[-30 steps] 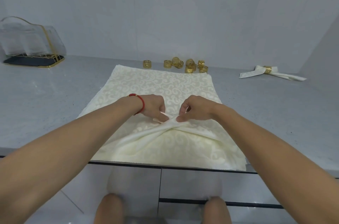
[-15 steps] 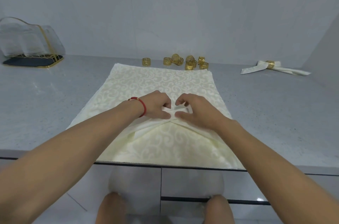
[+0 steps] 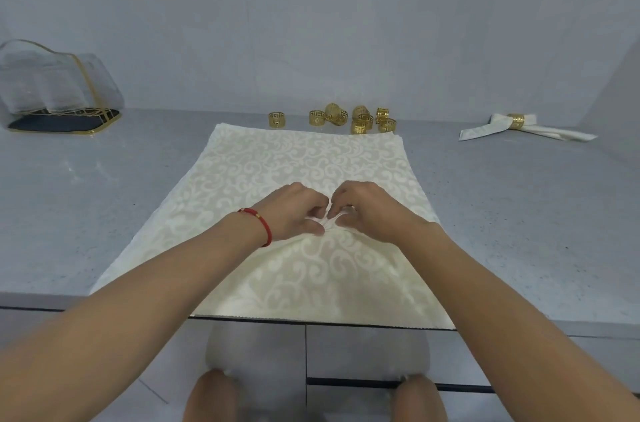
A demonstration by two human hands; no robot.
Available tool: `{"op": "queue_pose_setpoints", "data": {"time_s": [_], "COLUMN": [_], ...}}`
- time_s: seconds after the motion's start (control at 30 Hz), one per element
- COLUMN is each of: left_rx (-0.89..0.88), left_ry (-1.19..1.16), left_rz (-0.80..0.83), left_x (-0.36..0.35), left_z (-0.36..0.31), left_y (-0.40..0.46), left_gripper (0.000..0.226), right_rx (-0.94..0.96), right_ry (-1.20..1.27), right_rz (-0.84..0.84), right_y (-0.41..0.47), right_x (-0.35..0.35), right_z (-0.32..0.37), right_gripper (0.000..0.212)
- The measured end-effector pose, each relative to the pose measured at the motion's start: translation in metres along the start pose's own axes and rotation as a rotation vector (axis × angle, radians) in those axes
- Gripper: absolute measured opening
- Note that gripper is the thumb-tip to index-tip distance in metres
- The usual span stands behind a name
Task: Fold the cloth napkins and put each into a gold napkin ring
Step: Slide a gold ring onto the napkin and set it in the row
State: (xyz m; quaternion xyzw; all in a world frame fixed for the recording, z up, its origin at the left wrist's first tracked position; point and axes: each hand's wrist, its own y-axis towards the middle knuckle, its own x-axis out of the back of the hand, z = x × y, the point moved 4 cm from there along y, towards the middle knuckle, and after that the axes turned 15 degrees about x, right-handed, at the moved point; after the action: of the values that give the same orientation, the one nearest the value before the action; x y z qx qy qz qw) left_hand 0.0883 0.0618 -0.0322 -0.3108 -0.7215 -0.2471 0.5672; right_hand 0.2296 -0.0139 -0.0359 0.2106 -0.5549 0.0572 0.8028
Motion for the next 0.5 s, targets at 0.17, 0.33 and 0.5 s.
{"op": "queue_pose_setpoints", "data": {"time_s": [0.17,0.33,0.5], "left_rx": [0.048,0.051,0.099], "left_ry": [0.127,0.17,0.108], "left_rz": [-0.031,-0.048,-0.047], "left_x": [-0.002,-0.005,-0.014], "left_z": [-0.013,-0.025,-0.025], "left_y": [0.005,0.009,0.014], "left_gripper": [0.028,0.037,0.027], "right_rx": [-0.035,-0.086,-0.097], "right_ry": [0.022,0.12,0.206], "right_rz": [-0.023,-0.09,-0.093], "right_y": [0.003,0.001,0.0], "right_x": [0.002,0.005,0.006], "right_z": [0.002,-0.004,-0.013], "right_gripper": [0.02,0.021,0.018]}}
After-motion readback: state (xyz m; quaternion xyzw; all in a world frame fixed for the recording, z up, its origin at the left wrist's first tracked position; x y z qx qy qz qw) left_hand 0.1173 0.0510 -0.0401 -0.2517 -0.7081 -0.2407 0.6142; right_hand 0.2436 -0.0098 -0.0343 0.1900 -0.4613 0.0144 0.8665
